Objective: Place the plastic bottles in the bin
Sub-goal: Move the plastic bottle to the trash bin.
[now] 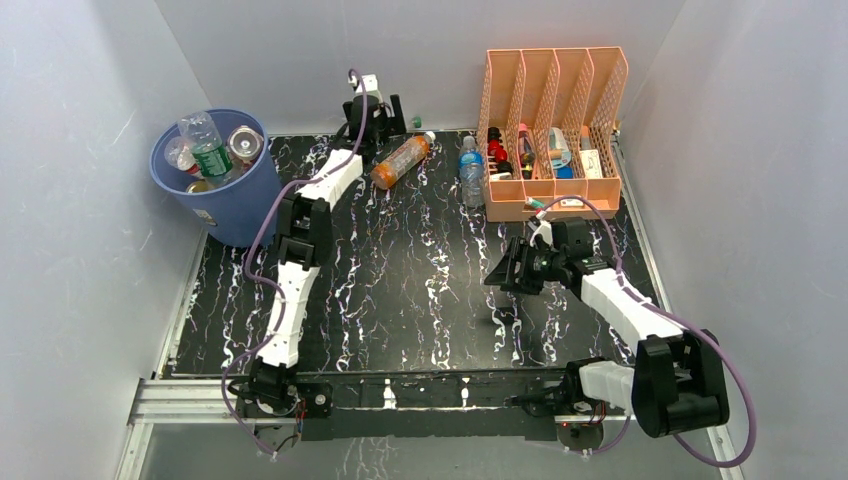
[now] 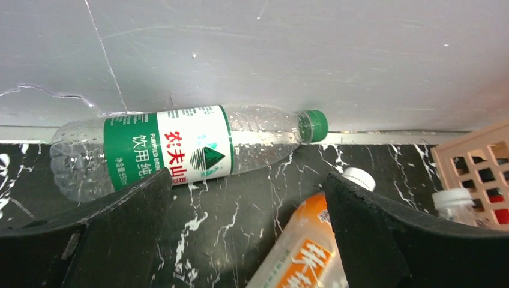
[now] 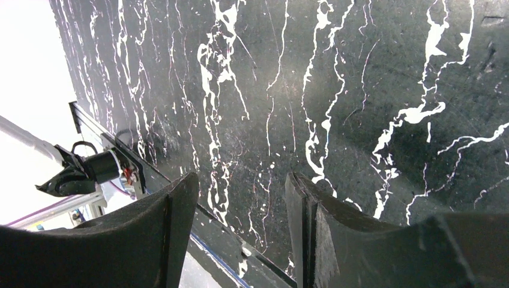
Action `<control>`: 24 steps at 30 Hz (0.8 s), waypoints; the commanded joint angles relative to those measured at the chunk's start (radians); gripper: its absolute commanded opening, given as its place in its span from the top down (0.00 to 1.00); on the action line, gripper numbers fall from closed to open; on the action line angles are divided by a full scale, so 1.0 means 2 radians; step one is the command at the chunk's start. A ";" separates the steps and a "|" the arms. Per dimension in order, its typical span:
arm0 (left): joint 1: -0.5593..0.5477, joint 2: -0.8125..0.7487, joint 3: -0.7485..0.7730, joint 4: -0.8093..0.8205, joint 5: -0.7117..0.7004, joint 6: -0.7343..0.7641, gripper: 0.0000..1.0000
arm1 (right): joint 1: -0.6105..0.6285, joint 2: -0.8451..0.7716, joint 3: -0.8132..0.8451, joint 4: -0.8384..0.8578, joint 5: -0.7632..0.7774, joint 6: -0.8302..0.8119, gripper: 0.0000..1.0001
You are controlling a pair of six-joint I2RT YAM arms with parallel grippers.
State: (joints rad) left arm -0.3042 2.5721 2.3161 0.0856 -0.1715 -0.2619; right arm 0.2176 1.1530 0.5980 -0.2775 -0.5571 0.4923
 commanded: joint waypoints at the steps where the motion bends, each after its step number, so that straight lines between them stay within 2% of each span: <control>1: 0.012 0.020 0.034 0.071 -0.008 0.003 0.02 | 0.002 0.018 0.002 0.040 -0.021 0.002 0.33; 9: 0.016 0.054 0.029 0.145 0.003 0.009 0.02 | 0.007 0.060 -0.003 0.069 -0.026 0.002 0.33; 16: 0.017 0.092 0.061 0.169 0.009 0.017 0.02 | 0.009 0.077 -0.008 0.082 -0.027 0.002 0.33; 21: 0.019 0.119 0.106 0.139 0.029 0.012 0.02 | 0.011 0.084 -0.009 0.091 -0.028 0.002 0.33; 24: 0.019 0.117 0.103 0.107 0.037 0.012 0.03 | 0.013 0.082 -0.011 0.096 -0.031 0.002 0.33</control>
State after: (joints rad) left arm -0.2695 2.8239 2.4866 0.3565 -0.1387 -0.2451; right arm 0.2321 1.3182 0.5789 -0.1432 -0.5896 0.4950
